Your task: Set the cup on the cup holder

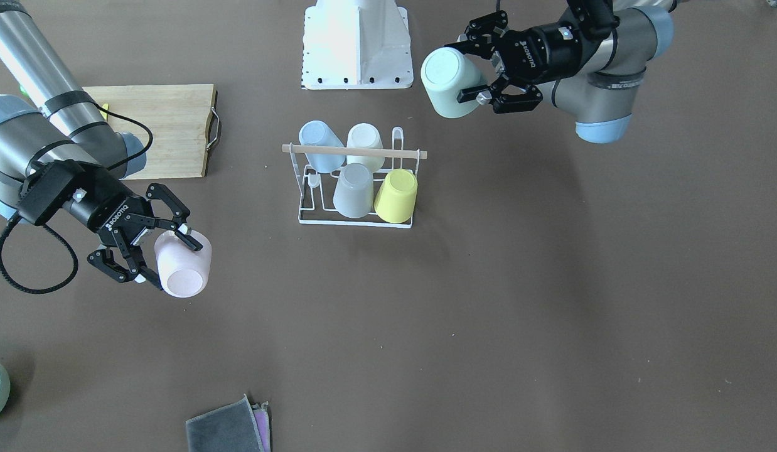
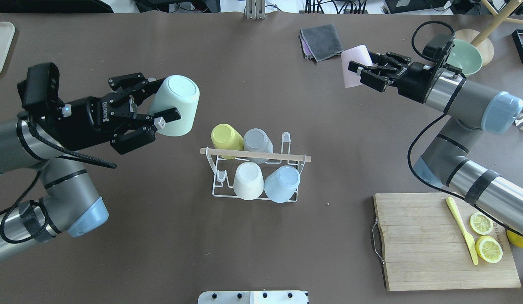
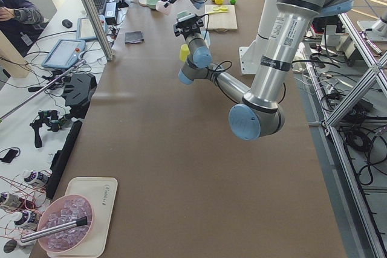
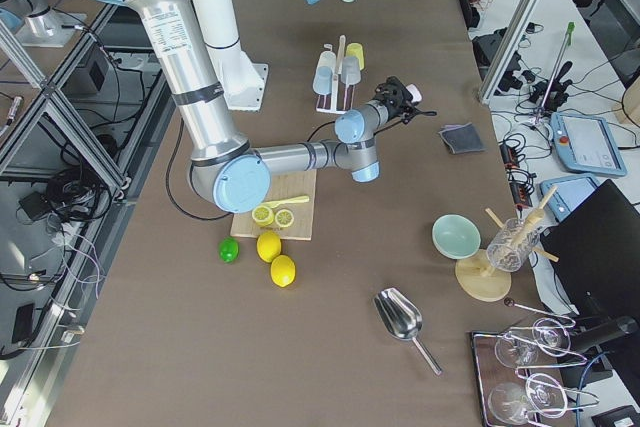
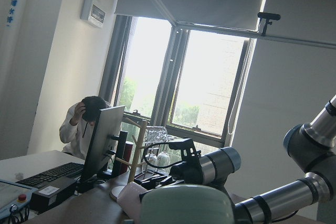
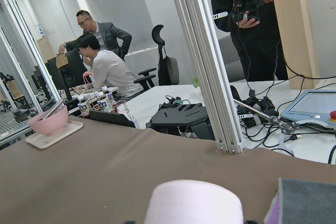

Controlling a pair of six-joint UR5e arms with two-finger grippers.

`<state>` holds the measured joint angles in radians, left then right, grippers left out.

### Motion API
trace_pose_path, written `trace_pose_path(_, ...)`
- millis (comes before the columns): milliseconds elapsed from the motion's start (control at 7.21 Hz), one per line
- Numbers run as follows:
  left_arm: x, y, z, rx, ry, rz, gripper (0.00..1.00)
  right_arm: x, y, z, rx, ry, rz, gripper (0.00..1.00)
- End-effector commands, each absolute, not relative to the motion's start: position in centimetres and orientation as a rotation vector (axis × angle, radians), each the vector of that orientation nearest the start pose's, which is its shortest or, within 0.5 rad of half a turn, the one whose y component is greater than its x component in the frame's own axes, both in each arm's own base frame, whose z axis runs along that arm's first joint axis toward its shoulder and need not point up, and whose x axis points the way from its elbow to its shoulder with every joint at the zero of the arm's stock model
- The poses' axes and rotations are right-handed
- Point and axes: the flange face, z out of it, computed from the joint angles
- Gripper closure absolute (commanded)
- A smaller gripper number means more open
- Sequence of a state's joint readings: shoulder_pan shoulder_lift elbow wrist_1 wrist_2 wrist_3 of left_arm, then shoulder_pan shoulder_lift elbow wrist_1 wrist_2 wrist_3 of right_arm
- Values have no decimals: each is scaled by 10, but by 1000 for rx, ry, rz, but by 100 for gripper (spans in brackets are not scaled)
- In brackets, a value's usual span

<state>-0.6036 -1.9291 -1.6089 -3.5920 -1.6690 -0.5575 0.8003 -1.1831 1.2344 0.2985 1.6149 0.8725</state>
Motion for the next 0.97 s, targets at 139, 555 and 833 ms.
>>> trace_pose_path(139, 422, -345, 289, 1850, 1720, 245, 88, -349, -520, 383, 1361, -1512, 109, 50)
trace_pose_path(555, 441, -321, 300, 1929, 1798, 235, 87, -377, -517, 339, 1339, -1587, -27, 50)
trace_pose_path(833, 452, -317, 314, 1933, 1794, 247, 83, -429, -497, 302, 1352, -1538, -137, 50)
